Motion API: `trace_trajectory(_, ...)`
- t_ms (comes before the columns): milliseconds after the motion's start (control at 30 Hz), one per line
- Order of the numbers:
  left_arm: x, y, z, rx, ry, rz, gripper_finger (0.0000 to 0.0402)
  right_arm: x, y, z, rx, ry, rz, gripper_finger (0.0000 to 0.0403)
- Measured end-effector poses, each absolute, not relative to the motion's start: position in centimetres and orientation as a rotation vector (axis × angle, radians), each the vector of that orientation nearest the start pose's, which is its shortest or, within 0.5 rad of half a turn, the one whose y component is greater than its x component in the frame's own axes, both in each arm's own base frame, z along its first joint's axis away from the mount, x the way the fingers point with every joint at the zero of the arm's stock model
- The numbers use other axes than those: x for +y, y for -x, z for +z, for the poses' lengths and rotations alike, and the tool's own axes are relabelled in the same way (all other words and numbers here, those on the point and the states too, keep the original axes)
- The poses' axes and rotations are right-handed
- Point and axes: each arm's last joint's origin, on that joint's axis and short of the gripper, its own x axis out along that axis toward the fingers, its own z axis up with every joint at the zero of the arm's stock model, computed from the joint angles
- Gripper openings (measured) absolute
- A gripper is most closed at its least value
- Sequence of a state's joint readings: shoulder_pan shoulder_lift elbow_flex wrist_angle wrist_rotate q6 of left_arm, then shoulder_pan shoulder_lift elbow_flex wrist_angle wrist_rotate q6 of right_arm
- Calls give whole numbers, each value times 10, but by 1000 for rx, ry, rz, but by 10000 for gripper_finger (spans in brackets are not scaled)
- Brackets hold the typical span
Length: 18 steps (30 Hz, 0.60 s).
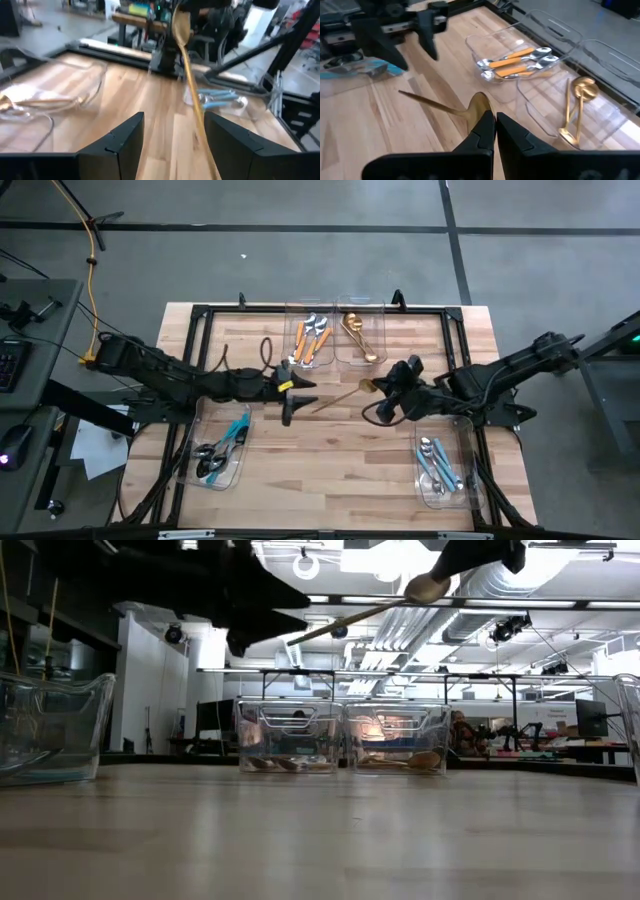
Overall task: Sort silverware by color (type)
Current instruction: Put the gold spoon into the top right transparent bin
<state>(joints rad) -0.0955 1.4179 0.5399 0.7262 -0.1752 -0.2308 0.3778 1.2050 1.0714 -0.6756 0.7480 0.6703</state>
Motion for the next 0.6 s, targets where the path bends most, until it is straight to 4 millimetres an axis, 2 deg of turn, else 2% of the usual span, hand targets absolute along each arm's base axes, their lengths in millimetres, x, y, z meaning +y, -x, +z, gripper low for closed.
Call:
trace_trajectory(267, -20, -296, 191, 216, 288, -22, 198, 67, -242, 303, 583, -185, -531, 0)
trace_trajectory(600, -19, -296, 188, 256, 356, -20, 198, 67, -253, 301, 573, -192, -477, 0)
